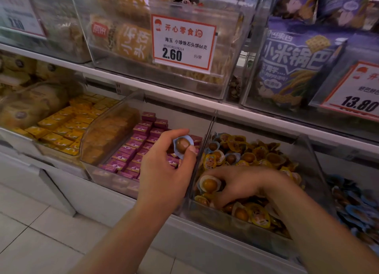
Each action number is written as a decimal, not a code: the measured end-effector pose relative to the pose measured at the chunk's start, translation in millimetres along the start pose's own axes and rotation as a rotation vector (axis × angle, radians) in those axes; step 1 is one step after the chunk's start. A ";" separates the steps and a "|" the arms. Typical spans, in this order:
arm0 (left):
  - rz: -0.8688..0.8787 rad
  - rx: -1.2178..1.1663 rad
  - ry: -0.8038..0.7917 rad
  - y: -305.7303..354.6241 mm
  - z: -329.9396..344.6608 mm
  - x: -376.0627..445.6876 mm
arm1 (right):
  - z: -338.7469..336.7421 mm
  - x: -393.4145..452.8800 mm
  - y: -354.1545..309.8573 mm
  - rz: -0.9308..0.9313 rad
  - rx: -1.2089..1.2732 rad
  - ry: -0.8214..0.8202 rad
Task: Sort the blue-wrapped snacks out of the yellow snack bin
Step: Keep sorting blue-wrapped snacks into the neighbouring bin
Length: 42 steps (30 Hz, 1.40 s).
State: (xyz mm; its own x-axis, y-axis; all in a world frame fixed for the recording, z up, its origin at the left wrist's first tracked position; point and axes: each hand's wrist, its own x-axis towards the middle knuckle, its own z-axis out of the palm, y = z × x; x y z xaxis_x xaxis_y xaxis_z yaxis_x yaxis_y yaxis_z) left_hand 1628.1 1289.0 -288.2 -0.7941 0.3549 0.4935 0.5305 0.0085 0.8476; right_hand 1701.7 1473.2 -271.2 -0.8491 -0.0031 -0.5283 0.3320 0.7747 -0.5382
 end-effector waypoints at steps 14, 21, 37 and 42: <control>0.001 -0.046 -0.003 4.4 8.7 -0.2 | -2.8 -8.4 20.3 -0.072 0.235 0.433; -0.006 -0.087 -0.065 16.2 27.6 -9.4 | -11.9 -49.4 34.6 0.127 1.137 0.754; 0.032 0.102 -0.383 23.9 98.5 -35.0 | 17.5 -88.1 36.0 0.078 1.316 0.818; 0.231 0.153 -0.459 36.8 115.0 -42.6 | 23.4 -99.4 32.2 -0.037 1.228 0.750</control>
State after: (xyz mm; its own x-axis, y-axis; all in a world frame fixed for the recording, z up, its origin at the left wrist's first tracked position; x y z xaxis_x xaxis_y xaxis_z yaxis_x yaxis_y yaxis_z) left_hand 1715.5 1381.7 -300.6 -0.4587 0.7356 0.4985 0.7405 0.0064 0.6720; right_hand 1806.4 1483.6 -251.4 -0.7488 0.6156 -0.2457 0.1146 -0.2448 -0.9628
